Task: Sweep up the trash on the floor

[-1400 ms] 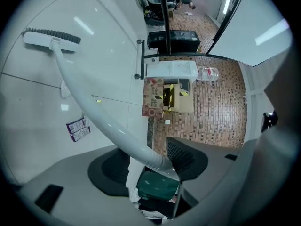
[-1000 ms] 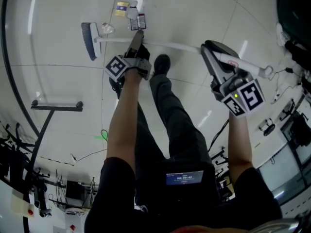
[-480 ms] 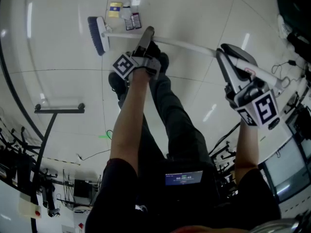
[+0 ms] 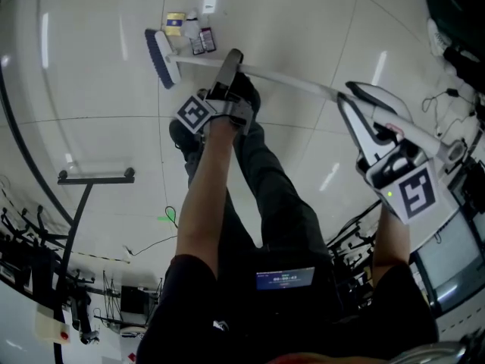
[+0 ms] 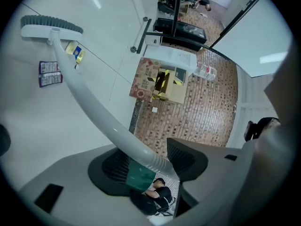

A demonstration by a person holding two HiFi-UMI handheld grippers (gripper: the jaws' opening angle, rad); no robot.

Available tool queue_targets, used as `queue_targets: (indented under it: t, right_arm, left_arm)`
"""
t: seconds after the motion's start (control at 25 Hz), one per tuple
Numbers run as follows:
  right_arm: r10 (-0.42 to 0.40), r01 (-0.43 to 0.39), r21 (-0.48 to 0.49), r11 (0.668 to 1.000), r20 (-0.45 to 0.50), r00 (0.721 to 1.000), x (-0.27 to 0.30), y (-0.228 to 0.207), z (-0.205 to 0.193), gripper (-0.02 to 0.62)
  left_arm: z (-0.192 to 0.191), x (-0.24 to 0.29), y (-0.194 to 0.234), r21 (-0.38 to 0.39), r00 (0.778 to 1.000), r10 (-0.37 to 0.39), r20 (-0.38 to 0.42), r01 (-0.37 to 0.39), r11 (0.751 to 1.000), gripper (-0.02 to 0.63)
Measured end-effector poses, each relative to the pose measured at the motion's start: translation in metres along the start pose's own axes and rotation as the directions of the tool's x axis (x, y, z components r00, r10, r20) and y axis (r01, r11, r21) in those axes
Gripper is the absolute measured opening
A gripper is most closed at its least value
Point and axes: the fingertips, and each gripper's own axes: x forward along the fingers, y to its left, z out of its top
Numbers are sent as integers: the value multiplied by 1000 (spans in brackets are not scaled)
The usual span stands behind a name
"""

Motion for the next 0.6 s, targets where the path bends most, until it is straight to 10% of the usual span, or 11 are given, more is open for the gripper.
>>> queue_targets:
  t: [0.6]
  right_arm:
    - [45,-45,-218,975,-2,999,-26,13,36,91]
  left_arm:
    - [-27,20,-35,-47,993,-98,-64,95,994,242]
